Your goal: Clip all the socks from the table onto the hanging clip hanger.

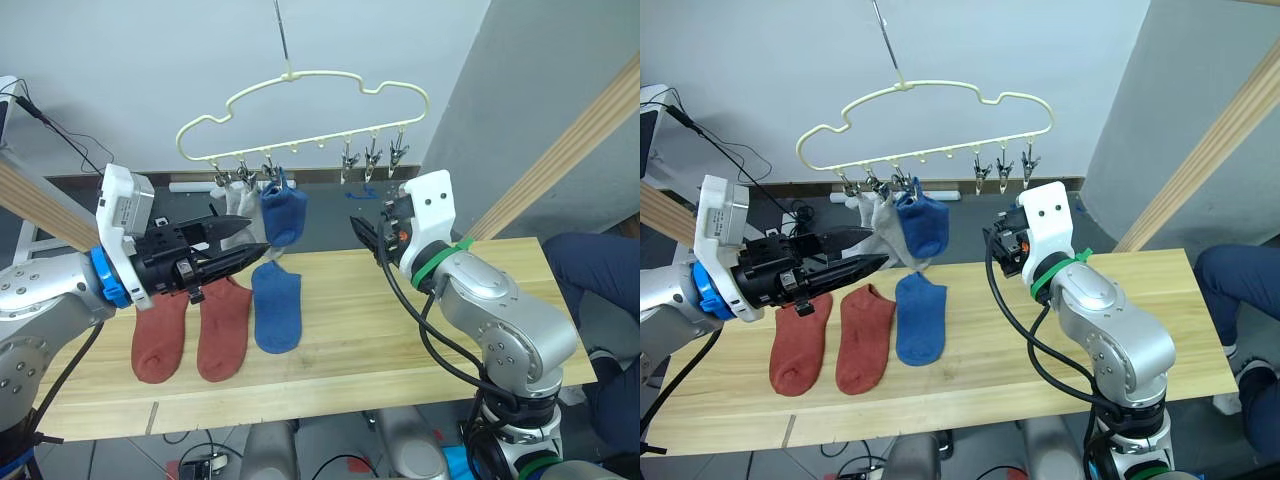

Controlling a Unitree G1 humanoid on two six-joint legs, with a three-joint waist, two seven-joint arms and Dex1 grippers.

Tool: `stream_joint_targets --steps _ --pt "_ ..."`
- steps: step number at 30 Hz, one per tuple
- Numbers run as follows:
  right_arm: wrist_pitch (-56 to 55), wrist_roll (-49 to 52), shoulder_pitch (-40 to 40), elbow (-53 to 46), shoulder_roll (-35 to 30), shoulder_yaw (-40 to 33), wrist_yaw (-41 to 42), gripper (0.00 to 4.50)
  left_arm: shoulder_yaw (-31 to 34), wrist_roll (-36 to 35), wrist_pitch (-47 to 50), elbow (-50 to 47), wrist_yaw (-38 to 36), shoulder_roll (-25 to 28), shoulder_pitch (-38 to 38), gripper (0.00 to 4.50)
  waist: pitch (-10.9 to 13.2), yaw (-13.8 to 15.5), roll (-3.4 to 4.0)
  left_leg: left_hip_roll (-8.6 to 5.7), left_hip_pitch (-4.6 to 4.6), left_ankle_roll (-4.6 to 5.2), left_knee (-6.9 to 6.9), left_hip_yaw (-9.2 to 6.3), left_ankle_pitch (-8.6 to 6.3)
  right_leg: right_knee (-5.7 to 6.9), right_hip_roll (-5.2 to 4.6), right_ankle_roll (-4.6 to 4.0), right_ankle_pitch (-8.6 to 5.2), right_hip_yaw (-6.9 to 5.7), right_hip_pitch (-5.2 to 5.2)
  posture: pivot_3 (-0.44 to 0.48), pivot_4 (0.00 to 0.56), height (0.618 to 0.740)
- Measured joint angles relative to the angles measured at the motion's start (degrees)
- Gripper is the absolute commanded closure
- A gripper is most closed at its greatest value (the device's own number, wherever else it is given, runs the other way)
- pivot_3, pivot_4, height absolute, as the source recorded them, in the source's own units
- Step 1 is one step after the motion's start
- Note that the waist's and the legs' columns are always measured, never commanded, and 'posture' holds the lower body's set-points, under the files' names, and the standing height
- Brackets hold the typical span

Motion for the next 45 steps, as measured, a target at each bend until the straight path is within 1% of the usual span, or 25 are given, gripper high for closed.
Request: stream_joint_targets --steps 6,8,16,20,29,38,39,45 --pt "-0.08 -0.35 -0.71 0.11 1.68 0.16 -1.09 1.26 -0.25 0.75 -0.29 0.36 -0.39 0.01 -1.39 2.09 0.00 -0.01 0.01 0.00 0.01 0.01 0.00 0.01 0.00 0.01 0.01 0.00 0.00 0.01 0.00 -0.215 0.336 0.740" --pt "-0.23 -0.46 -1.63 0.37 2.12 0.14 -1.46 1.61 -0.29 0.83 -0.31 0.38 -0.27 -0.01 -1.96 2.09 0.00 -0.01 0.00 0.00 0.01 0.01 0.00 0.01 0.00 0.00 0.01 0.00 0.00 0.01 0.00 -0.215 0.336 0.740" --pt "-0.19 -0.25 -3.65 2.01 3.67 -0.13 -1.45 1.61 -0.28 0.91 -0.32 0.38 -0.19 -0.40 -2.02 2.09 0.00 0.01 0.01 0.00 0.00 0.01 -0.01 0.00 0.00 0.00 0.00 0.00 0.00 0.00 0.00 -0.195 0.335 0.740" --pt "-0.30 0.04 -8.72 4.54 6.12 -0.45 -1.46 1.61 -0.25 0.82 -0.30 0.37 -0.22 -0.40 -2.16 2.09 0.02 -0.06 0.02 0.02 0.01 0.01 -0.02 -0.04 0.00 0.01 0.02 0.00 0.00 -0.03 -0.01 -0.180 0.344 0.740" --pt "-2.35 -0.01 -12.18 10.40 8.42 -0.51 -1.42 1.61 -0.18 -0.43 0.42 1.25 -0.78 -0.32 -3.39 2.09 0.04 0.08 0.04 0.01 -0.01 0.02 -0.04 -0.03 0.00 -0.01 0.00 -0.01 0.00 -0.04 -0.01 -0.167 0.353 0.740" --pt "-4.34 -0.87 -12.29 13.96 6.99 -0.05 -1.24 1.61 -0.07 -0.56 0.82 1.25 -0.60 -0.14 -3.40 2.09 0.05 0.10 0.07 0.00 -0.01 0.01 -0.04 -0.03 0.00 -0.02 0.00 -0.01 0.00 -0.03 -0.01 -0.167 0.353 0.740" --pt "-4.41 -1.08 -12.29 14.34 6.54 -0.05 -1.20 1.61 0.09 -0.66 0.97 1.25 -0.60 0.17 -3.40 2.09 0.06 0.10 0.07 0.00 -0.01 0.02 -0.04 -0.03 0.00 -0.02 0.00 -0.01 0.00 -0.03 -0.01 -0.147 0.350 0.740" --pt "-4.03 -1.60 -12.28 14.84 6.42 -0.04 -1.19 1.61 0.39 -0.97 1.70 1.24 -0.11 0.46 -3.35 2.09 0.06 0.19 0.08 0.00 -0.01 0.02 -0.05 -0.03 0.00 -0.02 0.00 0.00 0.00 -0.03 -0.02 -0.145 0.347 0.740"
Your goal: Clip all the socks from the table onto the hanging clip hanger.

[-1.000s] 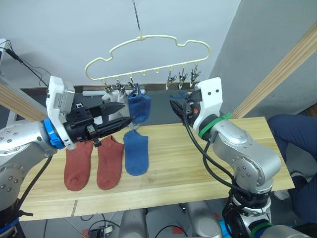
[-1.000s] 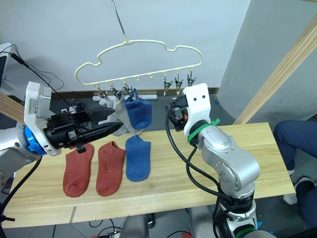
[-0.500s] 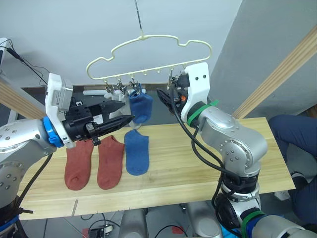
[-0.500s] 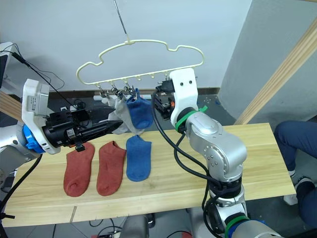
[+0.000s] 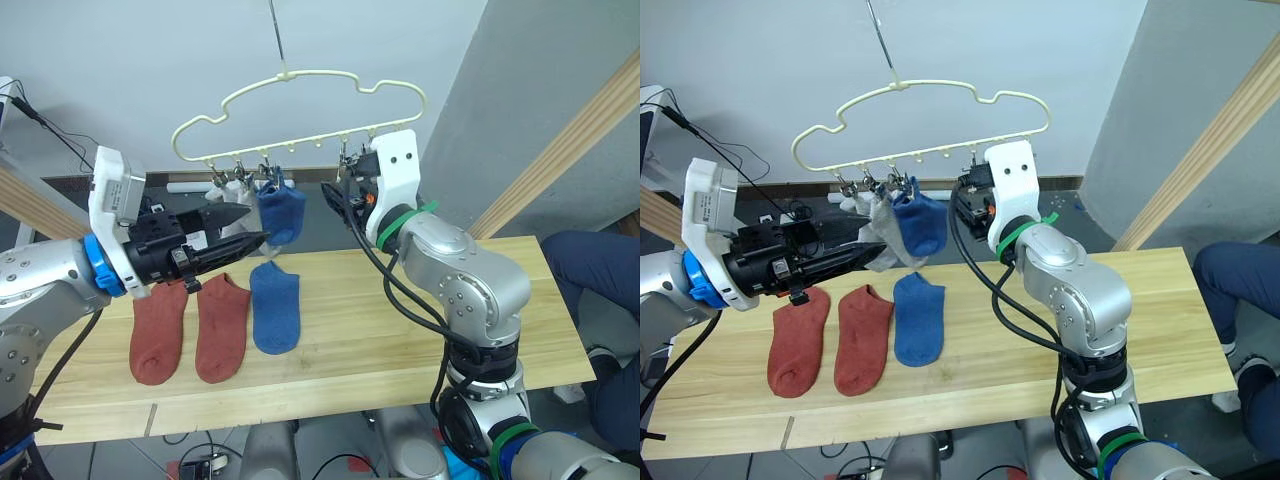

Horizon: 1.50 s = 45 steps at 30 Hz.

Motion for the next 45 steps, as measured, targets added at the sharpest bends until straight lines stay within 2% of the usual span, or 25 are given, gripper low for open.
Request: stream_joint_targets --steps 14,36,39,43,45 --pt "-7.47 -1.85 -5.34 9.65 2.09 -0.52 -0.42 1.61 0.00 -0.07 0.06 -0.83 1.64 -0.04 0.21 2.09 0.01 0.13 0.00 -0.01 -0.01 0.00 -0.03 0.01 0.00 -0.02 0.00 0.00 0.00 0.01 0.00 -0.129 0.346 0.740" --pt "-11.42 -3.38 -7.79 14.27 2.64 -0.60 -0.24 1.61 -0.03 -0.05 0.05 -1.48 3.84 -1.01 0.50 2.09 0.01 0.28 0.00 0.00 -0.01 0.00 -0.03 0.01 0.00 -0.02 0.00 -0.01 0.00 0.01 -0.01 -0.125 0.338 0.740" --pt "-11.41 -3.53 -7.80 14.74 2.38 -0.57 -0.26 2.17 -0.03 -0.05 0.05 -1.59 3.97 -1.01 0.50 2.09 0.01 0.30 0.00 0.00 -0.01 0.00 -0.04 0.01 0.00 -0.02 0.00 -0.01 0.00 0.01 -0.01 -0.124 0.338 0.740" --pt "-11.41 -4.27 -7.86 14.75 2.29 -0.58 -0.31 3.61 -0.03 -0.05 0.05 -1.69 4.25 -1.01 0.52 2.09 0.01 0.30 0.00 0.00 -0.02 0.00 -0.04 0.00 0.00 -0.02 0.00 -0.01 0.00 0.00 -0.02 -0.122 0.335 0.740" --pt "-11.41 -4.73 -8.10 14.80 2.31 -0.60 -0.34 4.08 -0.03 -0.05 0.05 -1.74 4.33 -1.01 0.58 2.09 0.01 0.30 0.00 0.00 -0.02 0.00 -0.04 0.01 0.00 -0.02 0.00 -0.01 0.00 0.01 -0.02 -0.122 0.335 0.740"
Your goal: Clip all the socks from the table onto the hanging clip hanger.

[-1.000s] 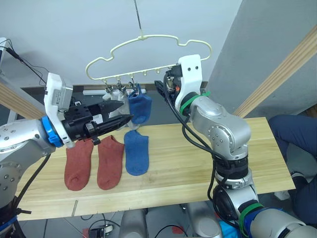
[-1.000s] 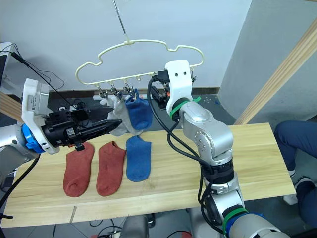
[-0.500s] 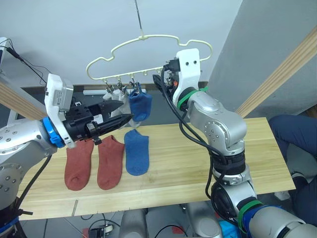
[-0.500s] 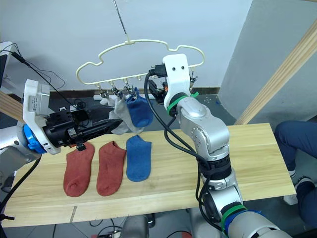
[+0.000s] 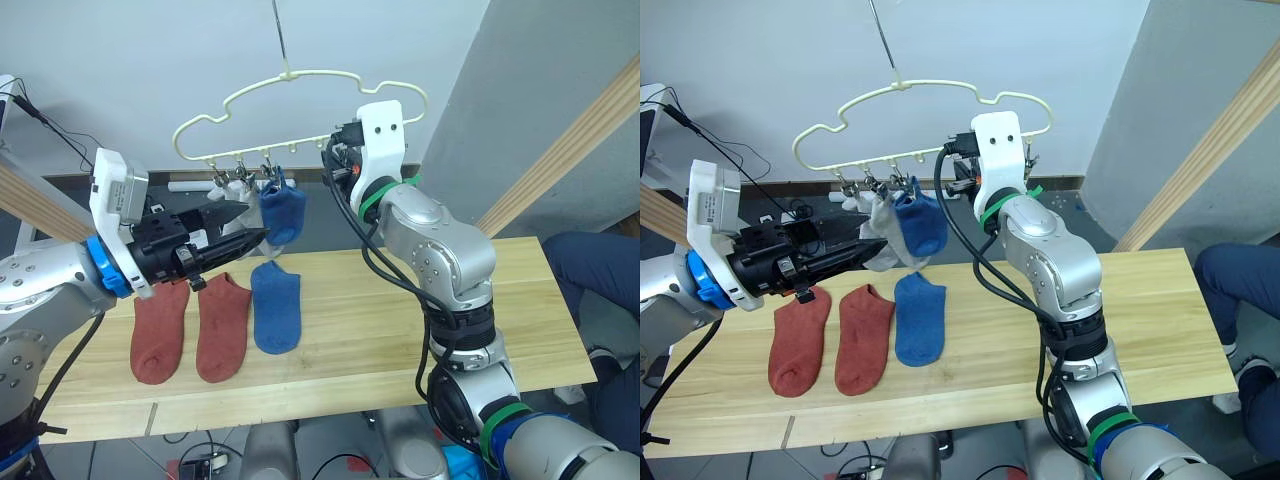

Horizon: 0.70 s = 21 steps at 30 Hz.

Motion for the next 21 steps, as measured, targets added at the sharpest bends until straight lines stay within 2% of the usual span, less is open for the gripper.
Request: stream_joint_targets --steps 2,9,14,18,21 --pt "-0.02 -0.23 -0.12 0.05 0.05 -0.04 -0.01 4.48 0.00 0.06 0.00 -0.09 0.20 0.00 0.32 2.09 0.00 0.00 0.00 0.00 0.00 0.00 0.00 0.00 0.00 0.00 0.00 0.00 0.00 0.00 0.00 -0.122 0.335 0.740" --pt "-0.48 -0.35 -0.63 0.93 0.28 -0.47 -0.11 4.49 -0.57 1.74 0.03 -2.12 1.44 -0.09 3.11 2.09 0.00 0.07 0.00 0.00 0.00 0.00 0.00 0.00 0.00 0.00 0.00 0.00 0.00 0.00 0.00 -0.122 0.329 0.740" --pt "-0.51 -0.49 -0.64 0.94 0.29 -0.53 -0.27 4.49 -3.46 3.99 3.70 -2.64 7.54 -0.08 3.78 2.09 0.00 0.13 0.00 0.00 0.00 0.00 0.00 -0.01 0.00 0.00 0.00 0.00 0.00 0.00 0.00 -0.125 0.327 0.740" --pt "-0.51 -0.52 -0.64 0.94 0.28 -0.54 -0.30 4.49 -9.58 4.79 12.46 -1.44 14.24 -0.52 4.10 2.09 0.00 0.07 0.00 -0.01 -0.01 0.00 0.00 -0.01 0.00 0.00 0.00 0.00 0.00 0.00 0.00 -0.128 0.327 0.740" --pt "-0.51 -0.63 -0.64 0.93 0.27 -0.54 -0.35 4.49 -13.60 8.72 12.32 -1.19 16.64 -3.53 4.70 2.09 0.00 0.16 0.00 -0.01 -0.03 0.00 0.00 -0.02 0.00 0.00 -0.01 -0.01 0.01 -0.01 -0.01 -0.131 0.327 0.740"
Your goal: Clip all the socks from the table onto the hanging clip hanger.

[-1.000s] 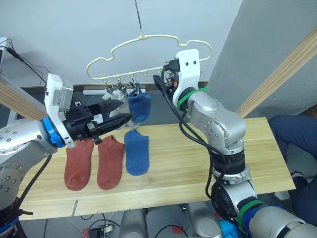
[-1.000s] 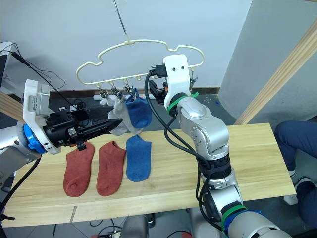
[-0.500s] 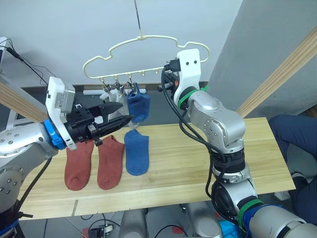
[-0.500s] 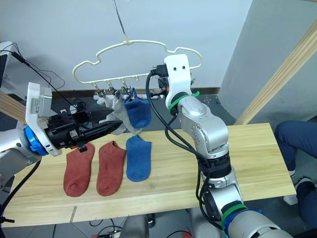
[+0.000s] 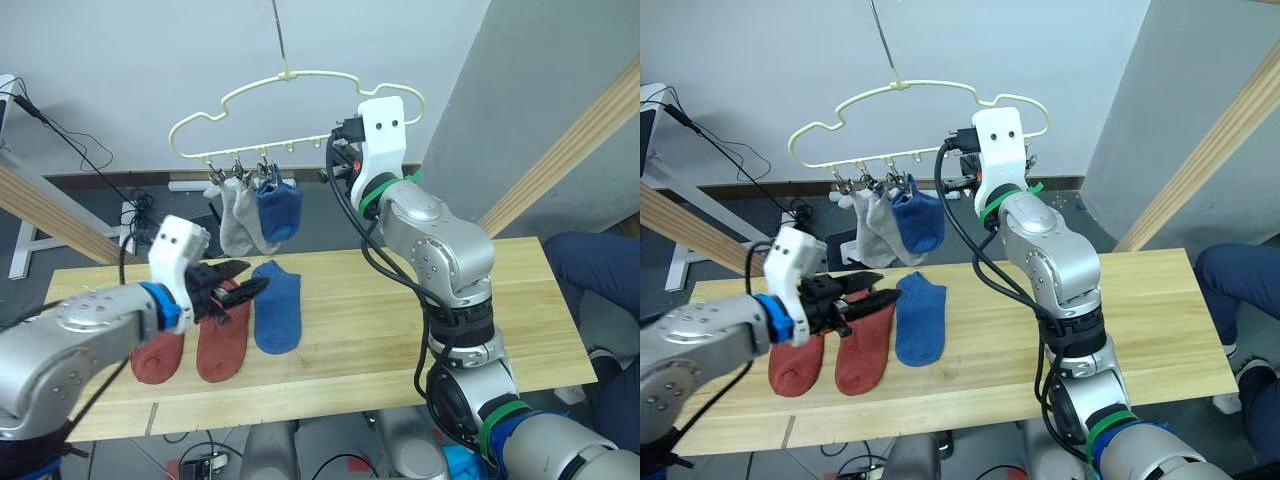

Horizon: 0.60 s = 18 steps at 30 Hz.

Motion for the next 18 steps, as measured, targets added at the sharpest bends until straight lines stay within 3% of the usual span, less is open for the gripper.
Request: stream_joint_targets --steps 3,8,12,18 --pt "0.00 -0.03 0.00 0.00 0.00 -0.02 -0.07 4.50 -3.90 4.86 -0.01 0.87 3.06 -2.09 -0.75 1.51 0.00 0.15 0.00 0.00 0.00 0.00 0.01 0.00 0.00 0.02 0.00 -0.01 0.01 0.00 0.00 -0.135 0.332 0.740" --pt "0.01 -0.05 0.00 0.00 0.07 -0.04 -0.21 4.50 -7.39 11.45 -1.87 3.84 5.45 -7.37 -0.78 0.04 0.00 0.34 0.00 0.00 0.00 0.00 0.02 0.00 0.00 0.02 0.00 -0.03 0.02 0.00 0.00 -0.141 0.336 0.740" --pt "0.02 -0.04 0.00 -0.03 0.07 -0.07 -0.69 4.50 -9.95 18.30 -6.42 6.85 6.73 -10.59 -1.51 0.01 0.00 0.66 0.00 -0.01 0.00 0.00 0.02 0.03 0.00 0.03 -0.01 -0.04 0.02 0.02 0.00 -0.151 0.340 0.740" --pt "0.34 -0.01 0.01 -0.29 0.01 -0.10 -0.82 4.50 -18.15 32.12 -17.13 19.23 8.27 -17.49 -3.24 0.01 0.00 0.93 0.00 -0.01 -0.04 0.00 0.03 0.02 0.00 0.03 -0.04 -0.05 0.03 0.00 -0.02 -0.165 0.343 0.740"
